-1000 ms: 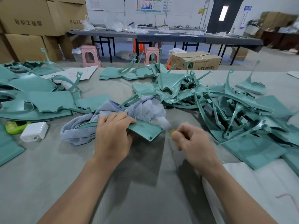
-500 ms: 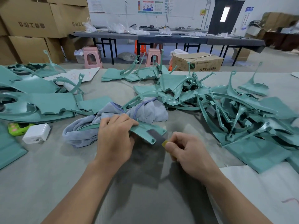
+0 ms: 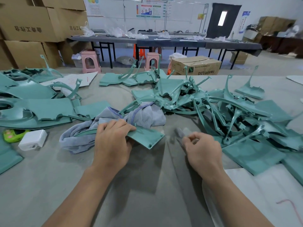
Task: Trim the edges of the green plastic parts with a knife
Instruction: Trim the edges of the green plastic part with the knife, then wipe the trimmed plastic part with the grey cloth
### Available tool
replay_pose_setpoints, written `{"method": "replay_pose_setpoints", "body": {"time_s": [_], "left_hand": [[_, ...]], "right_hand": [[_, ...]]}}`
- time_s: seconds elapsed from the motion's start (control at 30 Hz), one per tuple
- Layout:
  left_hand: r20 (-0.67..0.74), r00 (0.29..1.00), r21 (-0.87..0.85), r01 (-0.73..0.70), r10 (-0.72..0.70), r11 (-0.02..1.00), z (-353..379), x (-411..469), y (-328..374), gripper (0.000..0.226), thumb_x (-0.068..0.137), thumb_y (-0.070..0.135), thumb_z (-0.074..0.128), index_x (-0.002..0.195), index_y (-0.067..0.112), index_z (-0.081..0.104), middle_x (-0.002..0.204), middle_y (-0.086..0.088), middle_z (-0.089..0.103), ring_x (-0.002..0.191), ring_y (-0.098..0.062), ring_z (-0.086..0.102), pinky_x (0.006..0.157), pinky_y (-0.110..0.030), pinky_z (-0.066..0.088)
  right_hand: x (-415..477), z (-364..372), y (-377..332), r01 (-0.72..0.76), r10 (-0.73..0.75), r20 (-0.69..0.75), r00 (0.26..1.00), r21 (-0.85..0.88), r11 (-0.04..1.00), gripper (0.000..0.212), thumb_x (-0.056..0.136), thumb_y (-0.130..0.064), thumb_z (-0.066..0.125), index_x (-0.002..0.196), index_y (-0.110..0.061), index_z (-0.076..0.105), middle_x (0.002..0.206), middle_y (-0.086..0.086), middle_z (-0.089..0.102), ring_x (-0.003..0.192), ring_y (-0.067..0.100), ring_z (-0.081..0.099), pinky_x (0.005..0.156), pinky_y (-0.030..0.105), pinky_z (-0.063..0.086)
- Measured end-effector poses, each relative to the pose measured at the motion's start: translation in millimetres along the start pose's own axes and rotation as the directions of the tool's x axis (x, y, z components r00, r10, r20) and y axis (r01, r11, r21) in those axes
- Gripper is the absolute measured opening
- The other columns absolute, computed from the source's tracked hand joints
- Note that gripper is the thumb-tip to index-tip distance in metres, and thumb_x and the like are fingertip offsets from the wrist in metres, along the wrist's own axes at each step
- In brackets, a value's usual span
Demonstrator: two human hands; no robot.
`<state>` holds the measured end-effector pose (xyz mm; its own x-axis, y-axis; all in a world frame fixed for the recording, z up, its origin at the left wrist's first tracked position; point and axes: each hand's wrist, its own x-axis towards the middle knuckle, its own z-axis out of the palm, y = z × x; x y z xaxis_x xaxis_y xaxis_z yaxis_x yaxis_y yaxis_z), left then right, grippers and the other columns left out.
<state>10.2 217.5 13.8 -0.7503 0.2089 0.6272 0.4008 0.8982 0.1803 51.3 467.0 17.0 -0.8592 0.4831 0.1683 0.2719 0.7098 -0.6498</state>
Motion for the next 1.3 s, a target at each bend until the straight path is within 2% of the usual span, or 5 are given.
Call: {"method": "replay_pose_setpoints", "body": {"time_s": [0.3, 0.67, 0.93, 1.13, 1.3], "left_hand": [[-0.269, 0.961, -0.202, -0.122, 0.065, 0.972, -32, 4, -1, 0.028, 0.074, 0.013, 0.077, 0.102, 0.019, 0.077, 0.109, 0.009, 0.073, 0.102, -0.015, 0.066, 0.091, -0.03, 0.043], [-0.432, 0.591, -0.812, 0.075, -0.681, 0.579, -123, 31, -47, 0.008, 0.085, 0.045, 0.072, 0.077, 0.047, 0.073, 0.072, 0.029, 0.069, 0.065, 0.009, 0.062, 0.057, -0.016, 0.052], [0.419, 0.44, -0.851, 0.496, -0.794, -0.174, -46, 11, -66, 0.015, 0.093, 0.008, 0.062, 0.099, -0.006, 0.067, 0.056, -0.018, 0.066, 0.033, -0.02, 0.053, 0.033, -0.019, 0.037], [0.452, 0.522, -0.788, 0.614, -0.724, -0.049, -33, 7, -79, 0.012, 0.083, -0.001, 0.07, 0.09, 0.007, 0.076, 0.075, -0.011, 0.077, 0.057, -0.023, 0.069, 0.05, -0.027, 0.053], [0.45, 0.506, -0.788, 0.613, -0.736, -0.06, -33, 5, -85, 0.015, 0.082, -0.002, 0.07, 0.089, 0.009, 0.078, 0.081, -0.009, 0.078, 0.066, -0.026, 0.07, 0.065, -0.033, 0.054]], "right_hand": [[-32, -4, -14, 0.244, -0.246, -0.014, 0.969, 0.207, 0.947, 0.03, 0.091, -0.035, 0.073, 0.121, -0.037, 0.067, 0.107, -0.019, 0.066, 0.094, -0.006, 0.058, 0.08, 0.017, 0.042], [-36, 3, -19, 0.18, -0.213, 0.075, 0.974, 0.311, 0.933, 0.025, 0.088, -0.02, 0.078, 0.106, -0.037, 0.076, 0.096, -0.022, 0.074, 0.089, -0.011, 0.064, 0.071, 0.001, 0.04], [-14, 29, -99, 0.104, -0.156, 0.124, 0.98, 0.35, 0.931, 0.023, 0.089, -0.036, 0.069, 0.111, -0.034, 0.069, 0.099, -0.023, 0.069, 0.099, 0.008, 0.067, 0.078, 0.025, 0.046], [31, 95, -134, -0.068, 0.02, 0.276, 0.961, 0.166, 0.984, 0.07, 0.089, -0.04, 0.07, 0.146, -0.009, 0.042, 0.138, 0.014, 0.057, 0.126, 0.033, 0.054, 0.098, 0.039, 0.048], [55, 56, -128, -0.23, 0.094, 0.361, 0.928, 0.354, 0.907, 0.012, 0.087, -0.014, 0.068, 0.089, -0.002, 0.069, 0.091, 0.019, 0.073, 0.082, 0.031, 0.07, 0.066, 0.04, 0.057]]}}
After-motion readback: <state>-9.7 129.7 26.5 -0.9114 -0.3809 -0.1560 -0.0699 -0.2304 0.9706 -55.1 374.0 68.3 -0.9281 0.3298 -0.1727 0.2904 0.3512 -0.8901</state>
